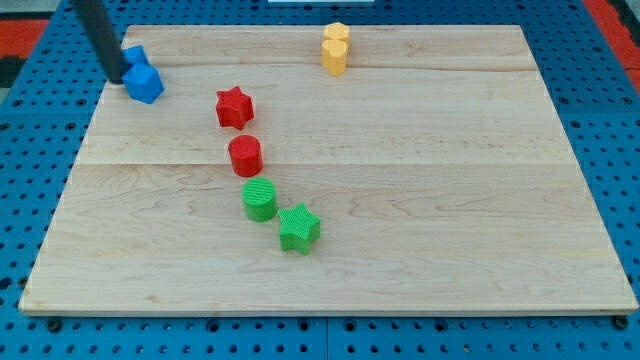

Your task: Place the blue cube on top of the red star

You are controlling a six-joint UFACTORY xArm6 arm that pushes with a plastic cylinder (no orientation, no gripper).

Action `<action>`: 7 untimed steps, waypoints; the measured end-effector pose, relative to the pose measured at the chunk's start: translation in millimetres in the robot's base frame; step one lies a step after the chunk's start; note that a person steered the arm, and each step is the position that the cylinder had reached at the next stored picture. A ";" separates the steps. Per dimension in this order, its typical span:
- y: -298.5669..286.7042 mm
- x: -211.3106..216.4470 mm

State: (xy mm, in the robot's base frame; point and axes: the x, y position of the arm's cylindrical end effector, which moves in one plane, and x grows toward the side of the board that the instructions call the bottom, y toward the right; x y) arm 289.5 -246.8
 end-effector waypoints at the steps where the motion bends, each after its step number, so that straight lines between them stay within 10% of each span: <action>1: 58.7 6.5; 5: -17.9 41.8; 7: 52.6 61.9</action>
State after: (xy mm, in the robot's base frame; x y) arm 351.4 -194.2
